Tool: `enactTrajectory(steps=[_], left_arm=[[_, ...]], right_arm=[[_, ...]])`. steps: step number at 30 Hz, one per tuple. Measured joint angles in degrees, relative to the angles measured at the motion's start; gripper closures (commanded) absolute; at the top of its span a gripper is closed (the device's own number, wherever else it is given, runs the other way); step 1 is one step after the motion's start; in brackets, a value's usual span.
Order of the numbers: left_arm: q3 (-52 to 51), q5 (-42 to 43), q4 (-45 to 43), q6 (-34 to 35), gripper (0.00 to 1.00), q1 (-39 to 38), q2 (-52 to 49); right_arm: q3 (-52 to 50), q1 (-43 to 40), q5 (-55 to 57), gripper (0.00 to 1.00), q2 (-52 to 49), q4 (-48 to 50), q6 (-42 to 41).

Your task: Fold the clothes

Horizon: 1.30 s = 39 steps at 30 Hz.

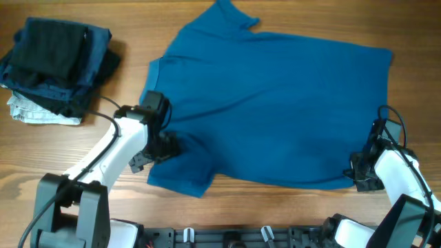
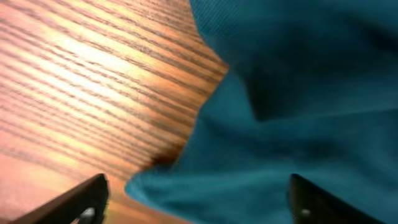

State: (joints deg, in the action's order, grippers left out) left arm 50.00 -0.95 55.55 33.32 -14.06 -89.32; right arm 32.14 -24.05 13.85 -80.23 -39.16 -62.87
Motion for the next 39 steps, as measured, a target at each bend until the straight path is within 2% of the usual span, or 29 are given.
enactTrajectory(steps=[1,5,6,7,8,9,10,13,16,19,24,26,32,39], left_arm=[[-1.7,0.74,-1.88,-0.33,0.23,0.0,0.0],[-6.86,3.65,-6.01,-1.09,0.25,0.0,0.0],[-7.43,4.04,-6.51,-0.96,0.29,0.0,0.0],[-7.78,4.66,-6.82,-0.61,0.48,0.0,0.0],[-7.8,5.33,-7.02,0.02,0.75,0.07,0.0],[-7.85,5.88,-6.84,0.79,0.9,0.11,0.0],[-7.89,6.71,-6.58,1.55,0.96,0.11,0.0],[-8.04,8.24,-5.44,2.27,0.96,0.11,0.0],[-8.04,8.72,-4.79,2.6,0.96,0.11,0.0],[-6.54,9.03,-0.07,2.12,0.96,0.11,0.07],[6.69,9.01,8.81,-0.22,0.96,0.11,2.16],[10.73,8.98,10.93,-0.79,0.96,0.11,2.56],[20.96,6.32,9.11,-1.4,0.96,0.11,2.64],[23.06,5.33,-5.97,-1.31,0.96,0.11,2.64]], right_arm=[[0.0,0.0,0.0,0.88,0.0,0.0,0.0],[0.0,0.0,0.04,0.88,0.0,-0.09,0.0],[0.0,0.0,0.02,0.88,0.0,-0.11,0.0],[0.0,0.0,0.02,0.91,0.0,-0.11,0.0],[0.0,0.0,0.02,0.96,0.0,-0.11,0.0],[0.0,0.0,0.0,0.96,0.0,-0.02,0.02],[0.0,0.0,-0.07,0.96,0.0,0.17,0.04],[0.24,0.0,-0.17,0.96,-0.09,-0.13,0.39],[1.75,-0.15,-1.14,0.96,-0.83,-1.55,4.52],[5.11,0.48,-6.62,0.96,-0.39,-7.98,9.42],[17.51,0.5,-9.33,0.96,3.45,-17.33,17.07],[18.16,0.52,-9.38,0.96,3.43,-18.05,18.56],[26.1,0.57,-9.38,0.96,3.43,-20.85,22.6],[26.51,0.55,-9.38,0.96,0.81,-16.59,24.44]])
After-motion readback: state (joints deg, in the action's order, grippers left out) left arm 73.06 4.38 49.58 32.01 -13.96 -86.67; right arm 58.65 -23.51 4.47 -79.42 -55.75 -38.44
